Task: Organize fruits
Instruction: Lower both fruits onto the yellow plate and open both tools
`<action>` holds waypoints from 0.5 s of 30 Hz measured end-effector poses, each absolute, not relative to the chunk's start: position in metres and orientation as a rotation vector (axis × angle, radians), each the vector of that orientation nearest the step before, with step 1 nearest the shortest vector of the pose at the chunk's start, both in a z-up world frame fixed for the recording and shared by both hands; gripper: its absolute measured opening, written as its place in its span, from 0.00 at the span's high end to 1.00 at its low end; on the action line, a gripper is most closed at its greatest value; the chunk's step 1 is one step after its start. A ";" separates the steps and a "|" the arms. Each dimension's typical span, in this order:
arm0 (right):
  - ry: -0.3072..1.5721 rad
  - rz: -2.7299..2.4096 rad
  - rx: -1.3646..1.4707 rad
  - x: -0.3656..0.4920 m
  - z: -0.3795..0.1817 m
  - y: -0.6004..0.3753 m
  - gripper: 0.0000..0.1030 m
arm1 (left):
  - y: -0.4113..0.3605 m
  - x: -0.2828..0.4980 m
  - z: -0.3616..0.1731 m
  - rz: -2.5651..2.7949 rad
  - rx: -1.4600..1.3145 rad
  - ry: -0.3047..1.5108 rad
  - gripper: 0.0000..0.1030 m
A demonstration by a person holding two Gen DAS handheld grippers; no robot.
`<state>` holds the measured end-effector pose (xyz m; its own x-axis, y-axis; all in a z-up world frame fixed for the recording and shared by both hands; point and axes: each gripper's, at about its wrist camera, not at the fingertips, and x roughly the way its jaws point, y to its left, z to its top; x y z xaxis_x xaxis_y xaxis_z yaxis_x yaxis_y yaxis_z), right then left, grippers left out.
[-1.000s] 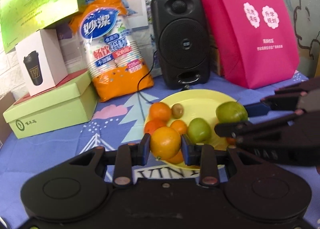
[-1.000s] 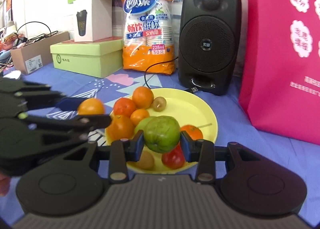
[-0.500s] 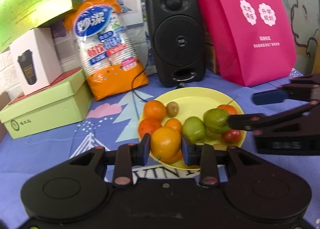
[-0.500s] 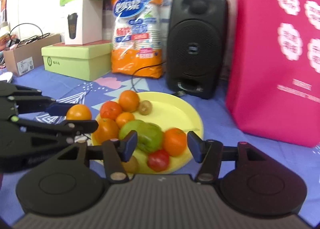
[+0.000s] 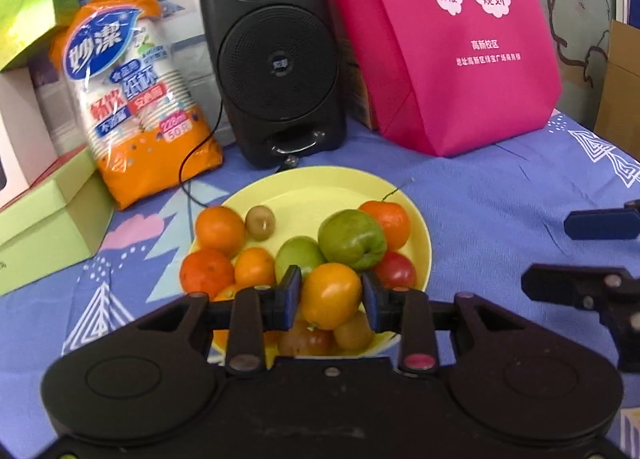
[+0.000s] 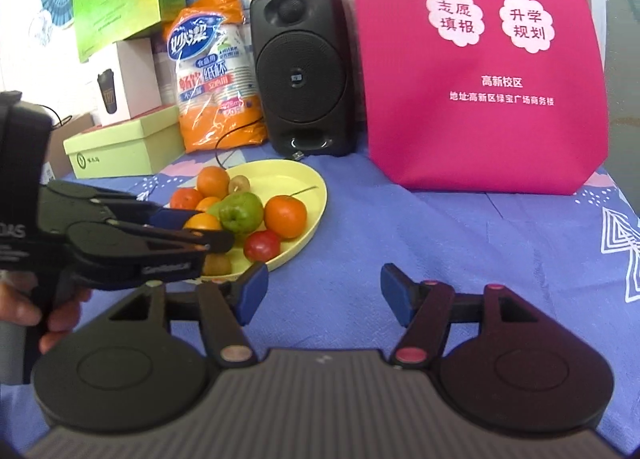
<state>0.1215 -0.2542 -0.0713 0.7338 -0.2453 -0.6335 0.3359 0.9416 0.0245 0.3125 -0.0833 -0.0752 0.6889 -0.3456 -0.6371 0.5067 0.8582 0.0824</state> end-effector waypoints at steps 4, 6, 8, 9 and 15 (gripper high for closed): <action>0.666 -0.322 0.148 0.117 -0.070 -0.255 0.39 | -0.090 0.320 -0.072 -0.475 0.278 0.637 0.69; 0.665 -0.318 0.153 0.116 -0.070 -0.255 0.39 | -0.096 0.326 -0.071 -0.460 0.303 0.624 0.69; 0.663 -0.318 0.156 0.114 -0.070 -0.255 0.39 | -0.102 0.331 -0.071 -0.447 0.325 0.604 0.68; 0.662 -0.318 0.156 0.114 -0.070 -0.255 0.39 | -0.104 0.334 -0.070 -0.444 0.326 0.600 0.68; 0.662 -0.324 0.160 0.109 -0.069 -0.256 0.39 | -0.111 0.352 -0.068 -0.403 0.333 0.585 0.68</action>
